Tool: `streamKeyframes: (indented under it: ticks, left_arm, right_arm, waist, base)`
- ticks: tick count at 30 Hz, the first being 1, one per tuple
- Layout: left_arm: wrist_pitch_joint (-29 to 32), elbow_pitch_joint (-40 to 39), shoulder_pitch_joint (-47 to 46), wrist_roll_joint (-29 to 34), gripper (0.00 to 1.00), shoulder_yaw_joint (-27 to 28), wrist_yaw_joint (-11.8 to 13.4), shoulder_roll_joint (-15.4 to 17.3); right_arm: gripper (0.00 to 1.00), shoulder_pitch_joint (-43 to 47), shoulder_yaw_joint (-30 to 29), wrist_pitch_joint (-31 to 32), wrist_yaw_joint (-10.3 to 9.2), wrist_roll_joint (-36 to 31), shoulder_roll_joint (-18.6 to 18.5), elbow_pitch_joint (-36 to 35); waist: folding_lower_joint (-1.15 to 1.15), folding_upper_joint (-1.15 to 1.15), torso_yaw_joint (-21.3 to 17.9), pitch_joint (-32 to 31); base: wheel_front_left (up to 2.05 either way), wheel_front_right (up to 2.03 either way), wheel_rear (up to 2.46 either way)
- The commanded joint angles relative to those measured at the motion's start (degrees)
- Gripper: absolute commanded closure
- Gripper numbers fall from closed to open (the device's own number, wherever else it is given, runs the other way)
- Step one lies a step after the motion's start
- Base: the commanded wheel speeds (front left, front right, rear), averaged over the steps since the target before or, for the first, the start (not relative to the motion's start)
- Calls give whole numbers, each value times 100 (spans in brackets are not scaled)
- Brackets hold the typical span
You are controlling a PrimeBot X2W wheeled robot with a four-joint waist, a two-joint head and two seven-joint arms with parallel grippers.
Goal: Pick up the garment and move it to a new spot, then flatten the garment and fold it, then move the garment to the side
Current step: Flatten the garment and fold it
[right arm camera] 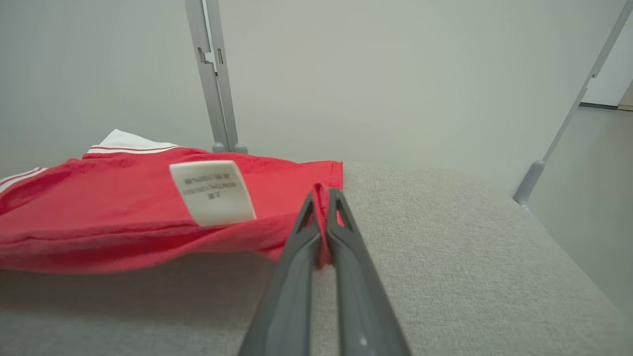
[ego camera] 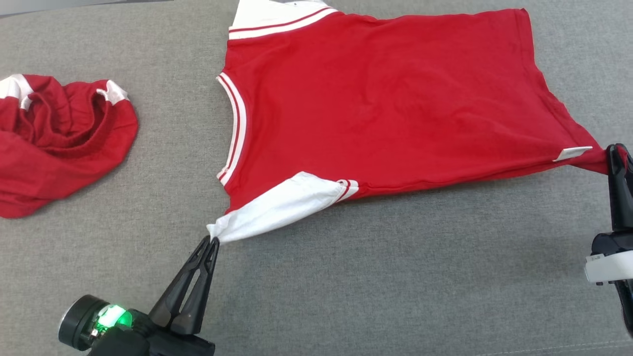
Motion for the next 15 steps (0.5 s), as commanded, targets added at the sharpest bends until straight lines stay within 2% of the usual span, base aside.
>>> streamKeyframes:
  ticks: [1, 4, 8, 15]
  left_arm:
    - [27, -53, 17, 25, 100, -7, -19, 66]
    - [140, 23, -261, 129, 100, -24, -28, 135]
    - [350, 301, -886, 243, 100, -112, -64, 69]
    - [413, 1147, -2133, 465, 100, -325, -138, 1]
  right_arm:
    - [100, 31, -9, -19, -10, -85, 3, -6]
    - [100, -99, 65, -19, -10, -218, 38, 190]
    - [100, -525, 216, -19, -10, -323, 156, 600]
    - [100, -1329, 331, -19, -10, -514, 293, 1349]
  waist:
    - [1, 0, -53, 10]
    - [1, 0, -85, 42]
    - [1, 0, -134, 166]
    - [1, 0, -118, 393]
  base:
    - [0, 0, 0]
    - [0, 0, 0]
    - [0, 0, 0]
    - [0, 0, 0]
